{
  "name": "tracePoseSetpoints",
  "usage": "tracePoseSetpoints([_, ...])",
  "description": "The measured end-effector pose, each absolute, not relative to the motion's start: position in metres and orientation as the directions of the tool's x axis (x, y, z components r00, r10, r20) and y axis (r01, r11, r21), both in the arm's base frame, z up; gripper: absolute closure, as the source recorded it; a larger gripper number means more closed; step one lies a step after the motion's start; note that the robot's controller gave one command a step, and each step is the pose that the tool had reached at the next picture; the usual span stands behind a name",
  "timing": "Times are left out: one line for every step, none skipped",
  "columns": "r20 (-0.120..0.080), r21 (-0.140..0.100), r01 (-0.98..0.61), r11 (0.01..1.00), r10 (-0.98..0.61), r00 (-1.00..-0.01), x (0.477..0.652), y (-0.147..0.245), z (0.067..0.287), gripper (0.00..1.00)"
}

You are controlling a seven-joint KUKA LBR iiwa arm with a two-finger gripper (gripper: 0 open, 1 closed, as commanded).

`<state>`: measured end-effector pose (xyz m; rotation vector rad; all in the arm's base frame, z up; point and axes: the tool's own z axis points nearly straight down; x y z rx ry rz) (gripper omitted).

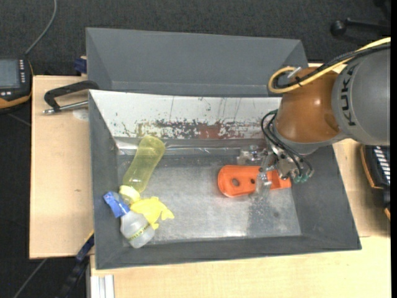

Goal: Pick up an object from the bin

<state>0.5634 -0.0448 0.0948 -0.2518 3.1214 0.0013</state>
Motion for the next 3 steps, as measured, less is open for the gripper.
tracePoseSetpoints([-0.01,0.0,-0.16,0.987,-0.16,-0.987,0.5634,-0.0448,0.0948,1.0])
tracePoseSetpoints([-0.01,0.0,-0.161,0.987,-0.161,-0.987,0.5634,-0.0448,0.0948,1.0])
tracePoseSetpoints([-0.01,0.0,-0.161,0.987,-0.161,-0.987,0.5634,-0.0448,0.0948,1.0])
